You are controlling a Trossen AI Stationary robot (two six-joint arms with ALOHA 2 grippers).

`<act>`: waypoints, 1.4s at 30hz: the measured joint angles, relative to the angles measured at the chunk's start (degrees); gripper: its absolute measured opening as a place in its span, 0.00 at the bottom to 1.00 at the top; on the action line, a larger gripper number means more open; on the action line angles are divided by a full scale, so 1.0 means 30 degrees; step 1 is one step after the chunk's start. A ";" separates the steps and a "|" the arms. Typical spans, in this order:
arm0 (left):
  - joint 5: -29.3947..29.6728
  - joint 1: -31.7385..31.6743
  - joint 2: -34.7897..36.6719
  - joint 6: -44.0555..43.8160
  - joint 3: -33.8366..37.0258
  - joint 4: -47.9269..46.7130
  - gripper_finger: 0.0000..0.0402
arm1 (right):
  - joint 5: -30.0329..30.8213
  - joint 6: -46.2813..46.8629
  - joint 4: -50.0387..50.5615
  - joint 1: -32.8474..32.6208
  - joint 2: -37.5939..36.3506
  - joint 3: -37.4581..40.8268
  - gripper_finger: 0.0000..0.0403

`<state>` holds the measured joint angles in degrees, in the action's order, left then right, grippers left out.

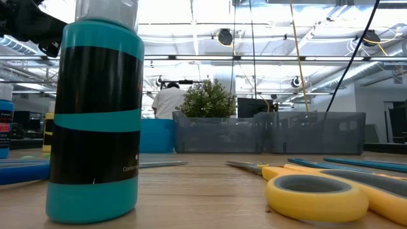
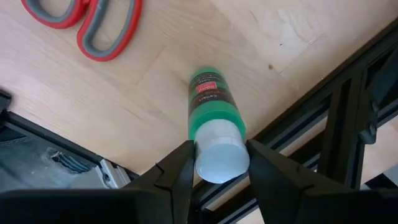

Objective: Pick & Place Paint Supplies
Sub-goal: Put the green paint bottle into the blue bin

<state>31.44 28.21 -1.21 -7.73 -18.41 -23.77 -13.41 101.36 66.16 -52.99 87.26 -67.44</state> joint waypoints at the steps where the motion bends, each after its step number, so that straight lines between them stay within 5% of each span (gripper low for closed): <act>1: 0.0007 0.0007 0.0000 0.0000 0.0000 0.0000 0.09 | 0.0000 -0.0001 0.0002 0.0000 0.0000 0.0000 0.33; 20: 0.0000 0.0000 0.0000 0.0000 0.0000 0.0001 0.09 | 0.0300 -0.0542 0.0005 0.0165 -0.0775 -0.0022 0.26; 31: 0.0003 0.0000 0.0000 0.0000 0.0000 0.0001 0.09 | 0.6714 -0.1620 0.0020 0.1057 -0.3914 -0.0022 0.26; 42: 0.0000 0.0004 -0.0004 0.0000 0.0000 -0.0006 0.09 | 1.3249 -0.9548 -0.1180 0.4605 -0.6516 -0.0035 0.26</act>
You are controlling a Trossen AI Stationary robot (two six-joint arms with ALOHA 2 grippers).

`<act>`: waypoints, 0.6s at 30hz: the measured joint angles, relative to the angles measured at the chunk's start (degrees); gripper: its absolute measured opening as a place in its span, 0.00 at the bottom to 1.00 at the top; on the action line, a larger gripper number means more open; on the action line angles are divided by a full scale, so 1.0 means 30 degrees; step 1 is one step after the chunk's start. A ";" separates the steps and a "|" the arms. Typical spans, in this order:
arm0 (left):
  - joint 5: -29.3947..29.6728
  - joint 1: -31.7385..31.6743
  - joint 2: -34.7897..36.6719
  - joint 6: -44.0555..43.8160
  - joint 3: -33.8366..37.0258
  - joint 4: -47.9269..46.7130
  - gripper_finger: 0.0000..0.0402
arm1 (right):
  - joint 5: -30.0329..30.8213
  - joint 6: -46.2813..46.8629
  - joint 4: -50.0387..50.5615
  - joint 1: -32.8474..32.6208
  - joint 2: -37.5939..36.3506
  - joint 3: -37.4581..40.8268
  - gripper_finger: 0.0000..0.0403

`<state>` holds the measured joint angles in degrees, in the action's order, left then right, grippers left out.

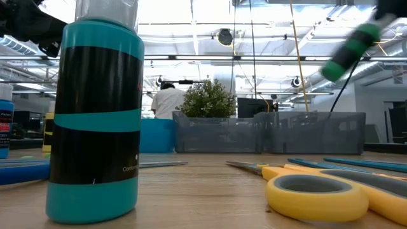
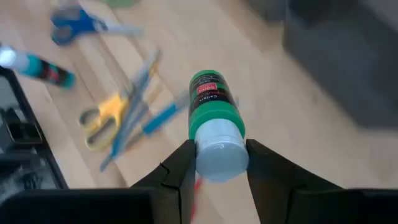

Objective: Pick & Place Paint Supplies
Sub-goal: Put the green paint bottle into the blue bin

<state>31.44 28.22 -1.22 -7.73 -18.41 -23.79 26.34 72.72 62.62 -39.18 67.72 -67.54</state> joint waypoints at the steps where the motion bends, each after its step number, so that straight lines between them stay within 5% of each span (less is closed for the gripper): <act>1: 0.0007 -0.0002 0.0004 0.0000 0.0002 0.0004 0.09 | 0.0232 -0.0847 -0.0206 0.0487 -0.0138 -0.0001 0.26; 6: 0.0005 -0.0003 0.0002 0.0000 0.0007 0.0001 0.09 | -0.0597 -0.3710 -0.1087 0.3923 -0.0648 -0.0001 0.26; 18: 0.0003 -0.0001 -0.0002 0.0000 0.0000 0.0006 0.09 | -0.8064 -1.5237 -0.7034 1.2593 -0.0624 0.0006 0.26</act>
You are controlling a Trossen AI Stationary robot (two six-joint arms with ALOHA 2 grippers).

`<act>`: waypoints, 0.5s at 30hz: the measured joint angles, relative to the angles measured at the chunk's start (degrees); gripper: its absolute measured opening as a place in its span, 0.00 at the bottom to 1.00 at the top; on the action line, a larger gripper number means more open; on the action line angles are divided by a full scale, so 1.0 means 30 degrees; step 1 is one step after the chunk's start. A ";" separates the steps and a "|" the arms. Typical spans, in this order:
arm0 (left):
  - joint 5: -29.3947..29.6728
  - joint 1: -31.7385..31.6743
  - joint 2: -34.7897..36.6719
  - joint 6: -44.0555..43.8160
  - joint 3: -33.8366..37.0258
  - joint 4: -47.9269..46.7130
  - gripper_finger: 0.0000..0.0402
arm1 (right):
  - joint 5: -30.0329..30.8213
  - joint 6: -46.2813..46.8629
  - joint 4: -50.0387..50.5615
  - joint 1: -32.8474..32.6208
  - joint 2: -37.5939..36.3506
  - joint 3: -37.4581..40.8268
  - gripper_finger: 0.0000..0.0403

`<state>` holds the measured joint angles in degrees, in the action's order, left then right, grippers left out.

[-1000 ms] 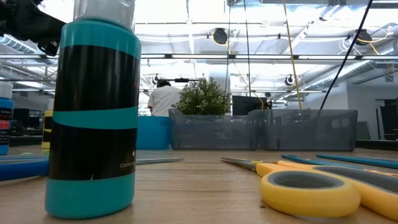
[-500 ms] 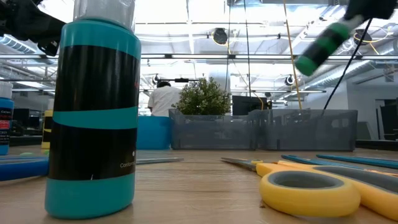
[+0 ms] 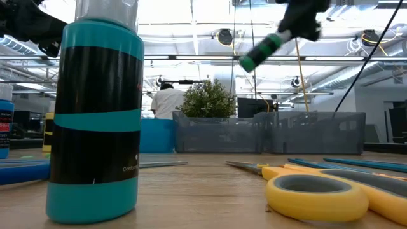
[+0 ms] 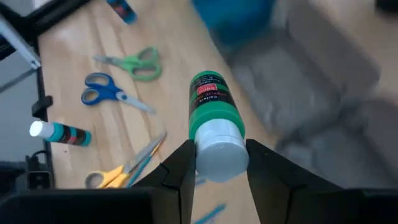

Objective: Pick & Place Paint Supplies
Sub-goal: Put the green paint bottle into the blue bin

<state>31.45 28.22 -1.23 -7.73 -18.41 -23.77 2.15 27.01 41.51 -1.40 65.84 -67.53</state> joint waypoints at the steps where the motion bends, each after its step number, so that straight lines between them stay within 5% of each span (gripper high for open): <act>1: -0.0003 -0.0003 0.0006 0.0000 0.0000 -0.0007 0.09 | -0.0282 -0.1166 -0.0504 0.0255 -0.0007 0.0000 0.26; 9: -0.0001 -0.0003 0.0006 0.0000 0.0000 -0.0002 0.09 | -0.0728 -0.7172 -0.3287 -0.0550 0.0128 0.0045 0.26; 15: 0.0004 -0.0001 0.0002 0.0000 0.0000 0.0000 0.09 | -0.0785 -1.0256 -1.1279 -0.2559 0.0126 0.3174 0.26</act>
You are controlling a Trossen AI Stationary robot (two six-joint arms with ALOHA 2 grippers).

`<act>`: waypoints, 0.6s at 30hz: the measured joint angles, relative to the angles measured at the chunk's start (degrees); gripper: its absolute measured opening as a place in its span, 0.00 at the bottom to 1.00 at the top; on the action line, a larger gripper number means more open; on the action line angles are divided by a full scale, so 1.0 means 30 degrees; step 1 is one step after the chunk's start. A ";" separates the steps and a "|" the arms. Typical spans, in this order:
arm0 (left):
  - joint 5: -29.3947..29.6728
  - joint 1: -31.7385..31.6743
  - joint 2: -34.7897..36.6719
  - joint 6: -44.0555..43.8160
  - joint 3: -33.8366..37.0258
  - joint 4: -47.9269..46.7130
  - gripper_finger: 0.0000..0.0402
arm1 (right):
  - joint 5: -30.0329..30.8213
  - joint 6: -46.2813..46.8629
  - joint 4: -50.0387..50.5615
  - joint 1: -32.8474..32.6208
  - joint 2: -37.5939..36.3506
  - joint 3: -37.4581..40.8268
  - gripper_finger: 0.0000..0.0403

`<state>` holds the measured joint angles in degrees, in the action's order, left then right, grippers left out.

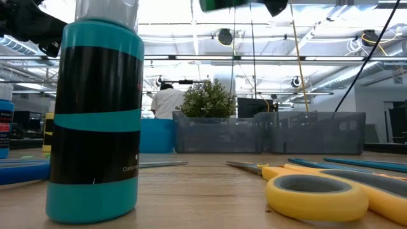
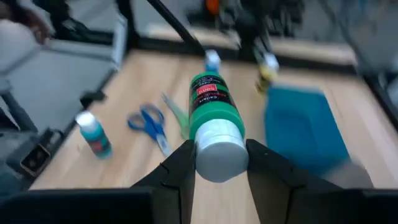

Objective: Pick & Place Paint Supplies
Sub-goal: Put the green paint bottle into the blue bin

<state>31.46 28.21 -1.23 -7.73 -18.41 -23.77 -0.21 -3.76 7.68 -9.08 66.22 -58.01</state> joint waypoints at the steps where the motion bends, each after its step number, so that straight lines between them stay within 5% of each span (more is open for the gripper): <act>1: -0.0006 0.0001 -0.0003 0.0000 0.0000 -0.0005 0.09 | 0.0015 -0.0221 -0.1465 -0.0310 0.0006 0.0731 0.26; 8: 0.0013 -0.0002 -0.0003 0.0128 0.0000 0.0649 0.09 | 0.0088 -0.0440 -0.9916 -0.0978 0.0224 0.5107 0.26; 18: 0.0648 -0.0002 -0.0003 0.3002 0.0007 0.9368 0.09 | 0.1090 -0.0585 -1.0840 -0.0716 0.0435 0.5736 0.27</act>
<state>33.41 28.21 -1.23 1.28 -18.39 4.33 3.06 -5.52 -24.84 -11.22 67.53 -40.80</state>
